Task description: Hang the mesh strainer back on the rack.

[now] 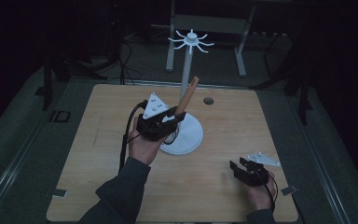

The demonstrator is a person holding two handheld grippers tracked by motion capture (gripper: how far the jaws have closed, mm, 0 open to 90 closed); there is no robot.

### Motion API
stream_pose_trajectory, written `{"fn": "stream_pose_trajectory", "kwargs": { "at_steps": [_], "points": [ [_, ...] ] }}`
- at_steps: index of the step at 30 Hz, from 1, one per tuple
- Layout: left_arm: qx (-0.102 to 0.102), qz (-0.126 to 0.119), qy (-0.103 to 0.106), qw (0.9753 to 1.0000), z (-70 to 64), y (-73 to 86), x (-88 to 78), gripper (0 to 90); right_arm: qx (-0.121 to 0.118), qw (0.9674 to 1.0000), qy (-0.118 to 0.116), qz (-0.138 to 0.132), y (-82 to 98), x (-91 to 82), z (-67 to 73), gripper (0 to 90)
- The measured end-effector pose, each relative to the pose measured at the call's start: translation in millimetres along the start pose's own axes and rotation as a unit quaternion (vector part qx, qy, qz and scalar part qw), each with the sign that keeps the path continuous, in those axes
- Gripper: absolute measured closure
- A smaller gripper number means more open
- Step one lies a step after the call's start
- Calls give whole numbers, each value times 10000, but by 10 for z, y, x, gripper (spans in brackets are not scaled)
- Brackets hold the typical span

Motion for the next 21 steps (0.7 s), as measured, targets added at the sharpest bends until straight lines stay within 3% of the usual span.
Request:
{"fn": "stream_pose_trajectory", "kwargs": {
  "at_steps": [21],
  "points": [
    [-373,-541,-221,9976,82,-193,-63,697,-69,9999,53,67,7,8,2,496]
  ]
}}
Point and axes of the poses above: each handheld gripper's, and its own axes: x roughly forward along the jaws, y roughly out of its underside, z roughly to its left, the point moved 5 cm from there along x, roughly forward along the jaws, and after that the axes turned 15 degrees about -z, right-handed, at the moved point
